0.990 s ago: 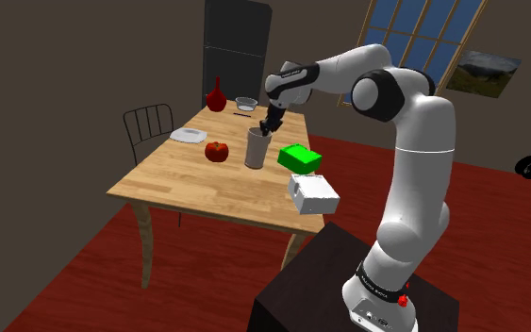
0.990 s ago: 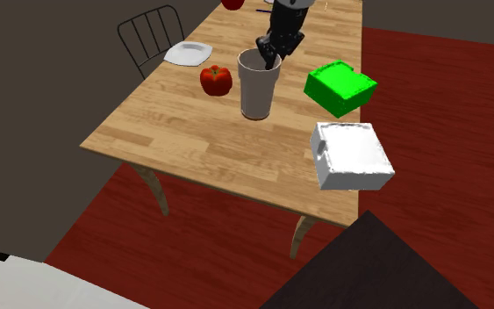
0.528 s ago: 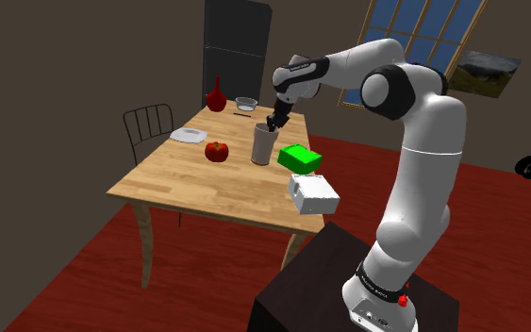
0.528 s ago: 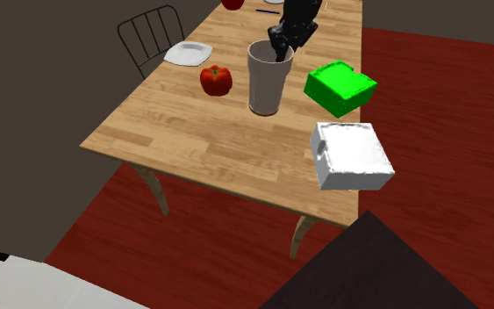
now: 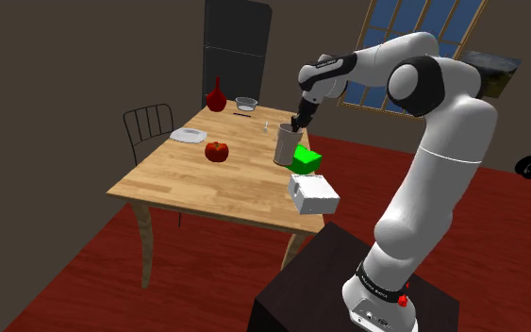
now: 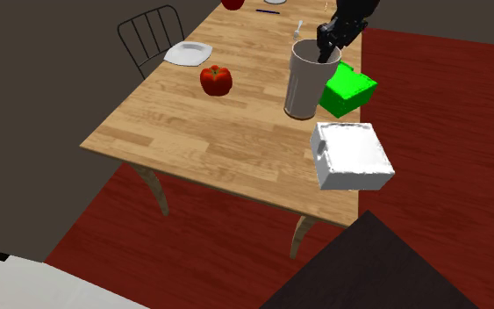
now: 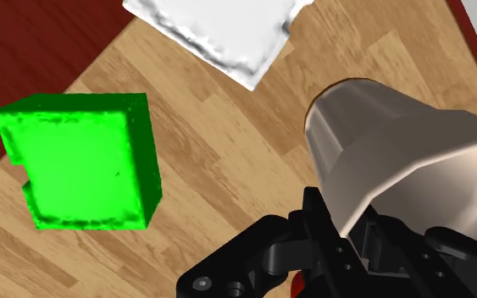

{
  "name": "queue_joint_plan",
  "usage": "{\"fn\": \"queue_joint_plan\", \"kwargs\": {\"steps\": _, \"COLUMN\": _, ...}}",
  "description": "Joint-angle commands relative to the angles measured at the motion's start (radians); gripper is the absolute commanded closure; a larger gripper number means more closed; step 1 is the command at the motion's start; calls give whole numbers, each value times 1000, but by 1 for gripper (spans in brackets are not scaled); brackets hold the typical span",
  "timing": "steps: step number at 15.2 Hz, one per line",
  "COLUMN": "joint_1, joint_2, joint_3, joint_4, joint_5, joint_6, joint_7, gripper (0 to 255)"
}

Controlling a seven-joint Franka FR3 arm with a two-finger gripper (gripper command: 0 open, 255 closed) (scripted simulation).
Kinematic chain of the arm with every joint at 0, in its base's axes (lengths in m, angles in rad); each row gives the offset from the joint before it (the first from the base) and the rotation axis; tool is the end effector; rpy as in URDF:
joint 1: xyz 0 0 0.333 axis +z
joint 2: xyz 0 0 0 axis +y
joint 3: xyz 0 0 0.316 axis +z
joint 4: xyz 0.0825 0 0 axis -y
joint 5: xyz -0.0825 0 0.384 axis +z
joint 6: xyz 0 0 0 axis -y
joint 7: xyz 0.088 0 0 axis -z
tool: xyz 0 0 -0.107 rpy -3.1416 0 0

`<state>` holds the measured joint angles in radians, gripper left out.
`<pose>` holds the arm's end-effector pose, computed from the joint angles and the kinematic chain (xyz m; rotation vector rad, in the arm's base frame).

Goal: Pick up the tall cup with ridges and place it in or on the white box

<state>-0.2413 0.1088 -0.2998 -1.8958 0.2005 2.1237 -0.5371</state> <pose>0.5209 -0.2967 0.4592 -3.0652 0.1460 -0.2793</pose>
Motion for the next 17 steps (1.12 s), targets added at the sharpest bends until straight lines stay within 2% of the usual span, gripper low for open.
{"fn": "queue_joint_plan", "kwargs": {"steps": 1, "joint_1": -18, "joint_2": -35, "joint_3": -17, "joint_4": -29, "joint_5": -6, "joint_6": -9, "joint_7": -33, "gripper": 255}}
{"fn": "queue_joint_plan", "kwargs": {"steps": 13, "joint_1": -141, "joint_2": -189, "joint_3": -140, "joint_4": -121, "joint_5": -48, "joint_6": -96, "joint_7": -253, "gripper": 255}}
{"fn": "queue_joint_plan", "kwargs": {"steps": 17, "joint_1": -140, "joint_2": -175, "joint_3": -142, "joint_4": -161, "joint_5": -38, "joint_6": -45, "joint_7": -266, "gripper": 255}}
